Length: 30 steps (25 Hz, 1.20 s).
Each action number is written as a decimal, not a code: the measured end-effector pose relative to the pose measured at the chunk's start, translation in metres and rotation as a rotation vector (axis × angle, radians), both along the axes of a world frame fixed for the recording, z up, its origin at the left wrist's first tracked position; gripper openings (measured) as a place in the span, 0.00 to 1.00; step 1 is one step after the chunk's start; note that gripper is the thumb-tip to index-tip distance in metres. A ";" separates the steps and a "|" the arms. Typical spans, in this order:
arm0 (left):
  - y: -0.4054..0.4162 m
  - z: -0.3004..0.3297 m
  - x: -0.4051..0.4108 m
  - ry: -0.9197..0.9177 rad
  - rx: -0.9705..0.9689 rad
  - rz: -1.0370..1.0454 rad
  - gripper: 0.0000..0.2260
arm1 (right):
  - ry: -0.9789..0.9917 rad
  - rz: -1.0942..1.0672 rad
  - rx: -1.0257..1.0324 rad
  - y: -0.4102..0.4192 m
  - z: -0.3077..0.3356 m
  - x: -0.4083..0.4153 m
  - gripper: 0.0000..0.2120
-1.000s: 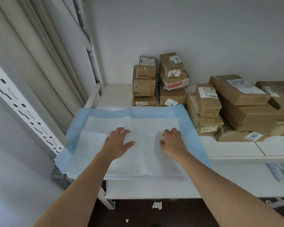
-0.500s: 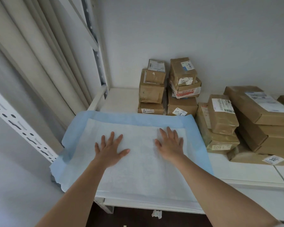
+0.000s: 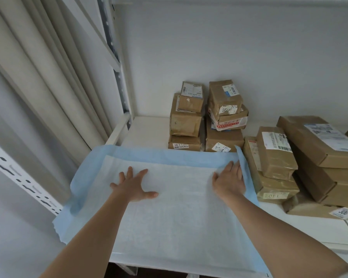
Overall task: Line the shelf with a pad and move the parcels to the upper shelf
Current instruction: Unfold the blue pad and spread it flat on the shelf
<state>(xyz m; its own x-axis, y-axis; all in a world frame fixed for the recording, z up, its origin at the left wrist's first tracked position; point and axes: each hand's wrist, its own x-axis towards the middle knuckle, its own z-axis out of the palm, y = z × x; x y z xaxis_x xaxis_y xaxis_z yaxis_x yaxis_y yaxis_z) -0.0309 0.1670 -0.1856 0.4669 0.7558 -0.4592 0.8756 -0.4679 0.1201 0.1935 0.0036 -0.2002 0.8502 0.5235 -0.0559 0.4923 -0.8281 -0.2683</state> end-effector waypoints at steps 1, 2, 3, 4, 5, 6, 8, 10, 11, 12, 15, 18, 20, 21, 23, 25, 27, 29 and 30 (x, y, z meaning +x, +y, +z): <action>0.001 0.000 0.003 -0.004 0.022 0.017 0.42 | -0.023 0.029 0.015 0.001 0.000 0.003 0.32; 0.002 -0.002 0.005 -0.012 0.045 0.033 0.42 | -0.039 0.074 0.033 0.003 -0.002 0.006 0.31; 0.003 -0.004 0.007 -0.017 0.064 0.043 0.42 | -0.034 0.123 0.053 0.004 -0.004 0.008 0.30; 0.005 -0.007 0.008 -0.017 0.073 0.051 0.44 | -0.001 0.160 0.069 0.004 -0.006 0.010 0.28; 0.006 -0.011 0.008 -0.016 0.071 0.068 0.46 | 0.049 0.169 0.087 0.004 -0.009 0.012 0.27; 0.008 -0.014 0.006 -0.019 0.061 0.095 0.48 | 0.099 0.152 0.110 0.003 -0.011 0.014 0.27; 0.010 -0.020 0.002 -0.030 0.044 0.152 0.50 | 0.143 0.100 0.157 0.003 -0.015 0.020 0.27; 0.010 -0.024 -0.001 -0.046 0.049 0.162 0.51 | 0.099 0.046 0.182 0.006 -0.018 0.026 0.26; 0.010 -0.025 -0.002 -0.059 0.051 0.161 0.50 | 0.049 0.026 0.191 0.008 -0.019 0.028 0.24; 0.009 -0.026 -0.002 -0.074 0.054 0.160 0.50 | 0.005 0.015 0.195 0.009 -0.019 0.031 0.23; 0.008 -0.027 -0.005 -0.093 0.078 0.154 0.49 | 0.008 -0.019 0.232 0.006 -0.010 0.036 0.22; 0.009 -0.025 -0.012 -0.056 0.132 0.118 0.46 | 0.022 0.035 0.261 0.001 -0.007 0.038 0.25; 0.009 -0.023 -0.018 -0.048 0.156 0.103 0.46 | -0.023 0.102 0.222 -0.001 -0.006 0.034 0.27; 0.008 -0.023 -0.020 -0.048 0.168 0.087 0.45 | -0.034 0.111 0.193 -0.002 -0.005 0.029 0.28; 0.006 -0.025 -0.025 -0.041 0.199 0.044 0.44 | -0.027 0.096 0.119 -0.004 -0.003 0.014 0.29; 0.005 -0.024 -0.029 -0.034 0.220 0.033 0.42 | -0.013 0.089 0.048 -0.008 -0.001 0.000 0.30; 0.006 -0.022 -0.031 -0.027 0.231 0.030 0.40 | -0.007 0.071 0.003 -0.016 -0.003 -0.010 0.30; 0.001 -0.022 -0.032 -0.016 0.245 0.013 0.38 | 0.017 0.053 0.010 -0.031 -0.004 -0.014 0.30; -0.003 -0.022 -0.033 -0.003 0.251 0.015 0.37 | 0.044 0.052 0.041 -0.039 -0.004 -0.015 0.29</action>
